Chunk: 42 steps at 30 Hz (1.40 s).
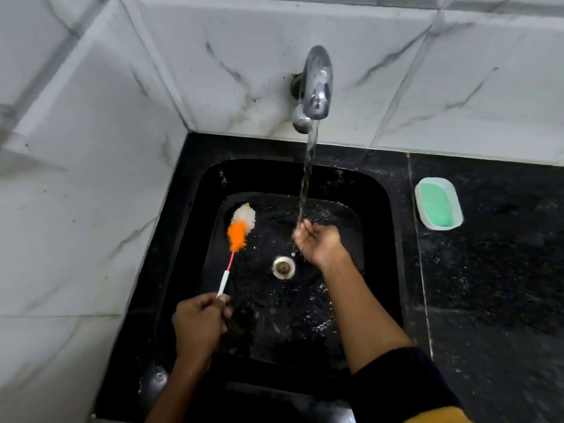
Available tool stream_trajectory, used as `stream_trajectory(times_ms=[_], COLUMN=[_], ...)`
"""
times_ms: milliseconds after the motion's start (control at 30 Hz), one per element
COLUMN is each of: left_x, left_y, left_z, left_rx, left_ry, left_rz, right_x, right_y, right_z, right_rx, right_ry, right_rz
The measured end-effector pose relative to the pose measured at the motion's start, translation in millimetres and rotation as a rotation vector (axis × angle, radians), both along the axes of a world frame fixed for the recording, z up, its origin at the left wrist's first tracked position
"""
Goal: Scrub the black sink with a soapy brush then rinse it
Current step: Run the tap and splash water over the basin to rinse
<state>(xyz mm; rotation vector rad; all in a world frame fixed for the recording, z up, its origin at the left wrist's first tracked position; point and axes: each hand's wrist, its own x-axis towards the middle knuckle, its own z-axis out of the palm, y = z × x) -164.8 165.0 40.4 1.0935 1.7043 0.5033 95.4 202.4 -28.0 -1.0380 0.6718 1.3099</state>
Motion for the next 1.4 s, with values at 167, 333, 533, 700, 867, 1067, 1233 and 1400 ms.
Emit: stream_trajectory(times_ms=[167, 333, 533, 700, 867, 1067, 1233, 1400], left_x=[-18, -29, -12, -6, -9, -16, -19, -21], left_y=[9, 72, 129, 144, 147, 150, 150, 150], left_z=[12, 37, 67, 70, 74, 76, 74, 72], left_rx=[0.012, 0.098, 0.177, 0.221, 0.203, 0.210, 0.219, 0.225], left_ry=[0.120, 0.288, 0.415, 0.510, 0.540, 0.551, 0.554, 0.561], left_rz=[-0.081, -0.301, -0.484, -0.600, -0.677, -0.689, -0.666, -0.656], right_x=[-11, -16, -90, -166, -109, -32, -62, -183], right_y=[35, 31, 28, 31, 20, 29, 35, -3], right_z=[10, -6, -17, -8, -25, -24, -4, 10], right_rx=[0.071, 0.139, 0.148, 0.282, 0.107, 0.080, 0.056, 0.193], right_ry=[0.019, 0.007, -0.171, -0.122, 0.030, 0.099, -0.136, -0.147], right_rz=[0.022, -0.064, 0.098, 0.784, 0.320, -0.186, 0.044, 0.611])
